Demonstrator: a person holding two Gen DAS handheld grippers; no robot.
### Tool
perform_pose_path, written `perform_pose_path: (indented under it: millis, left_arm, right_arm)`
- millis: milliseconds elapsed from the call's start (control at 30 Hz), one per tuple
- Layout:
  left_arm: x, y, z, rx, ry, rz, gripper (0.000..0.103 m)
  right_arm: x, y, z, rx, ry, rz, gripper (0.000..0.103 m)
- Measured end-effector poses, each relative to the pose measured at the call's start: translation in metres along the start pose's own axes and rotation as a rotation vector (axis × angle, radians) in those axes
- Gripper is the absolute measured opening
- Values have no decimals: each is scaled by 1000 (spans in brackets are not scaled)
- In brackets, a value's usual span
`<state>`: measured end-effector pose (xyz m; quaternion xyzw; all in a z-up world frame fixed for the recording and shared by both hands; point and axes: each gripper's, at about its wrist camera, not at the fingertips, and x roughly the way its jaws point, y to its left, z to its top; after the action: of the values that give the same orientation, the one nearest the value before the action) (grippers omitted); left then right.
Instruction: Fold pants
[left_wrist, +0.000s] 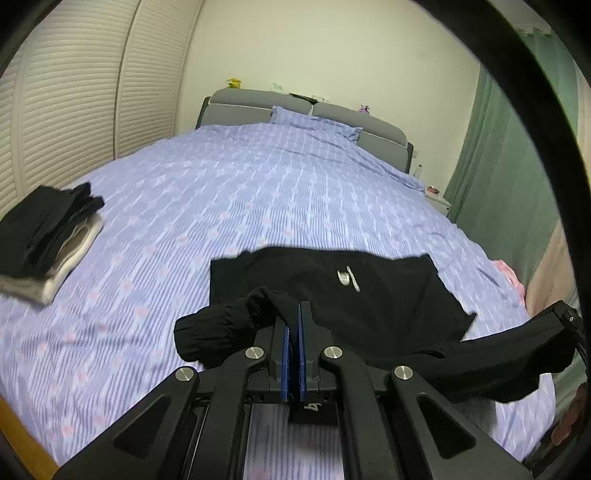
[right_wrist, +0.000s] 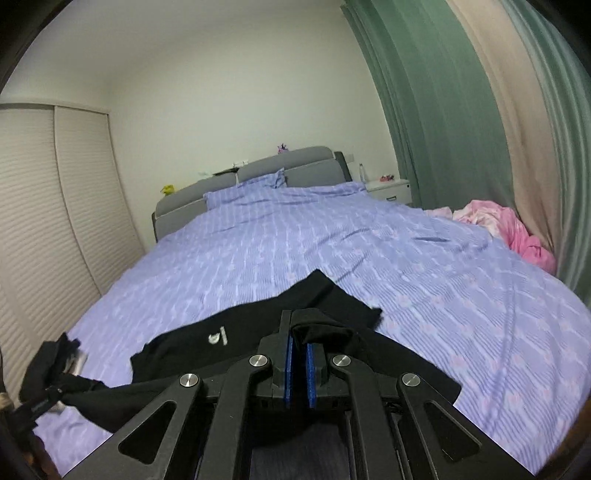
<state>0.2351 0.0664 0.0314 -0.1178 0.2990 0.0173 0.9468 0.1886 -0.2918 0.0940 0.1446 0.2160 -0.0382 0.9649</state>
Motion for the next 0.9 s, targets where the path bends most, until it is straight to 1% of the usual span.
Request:
perform_pose_path:
  millis: [133,300,367,467,533,600,700,800,900]
  left_arm:
    - [40,-3,29,3,19,18,6]
    - [95,1,55,-19,76,39,6]
    - [118,4,63,-24,99,51,6]
    - [158,8,70,-38,161,67,6]
    - [184,13,71,-44,199,83,6]
    - [199,17,71,-40,212,97,6]
    - [216,21,72,-34,223,113,6]
    - [232,27,73,-26,244,125,8]
    - [246,30,71,-16,291,130,13]
  right_arm:
    - [56,14,30,-53,15,-18,6]
    - [125,25,46,-101,71,-28,6]
    - [157,29,46,-120,101,-35,6]
    - [204,33,47,-120,170,-44,6]
    - [234,39,44,-149,202,-55,6]
    - [261,45,40,-180,236,-69,6]
    - [294,54,35,-218,264,-81,6]
    - [322,59,32,-211,301,-93,6]
    - [349,62,23,-213,352,-127,6]
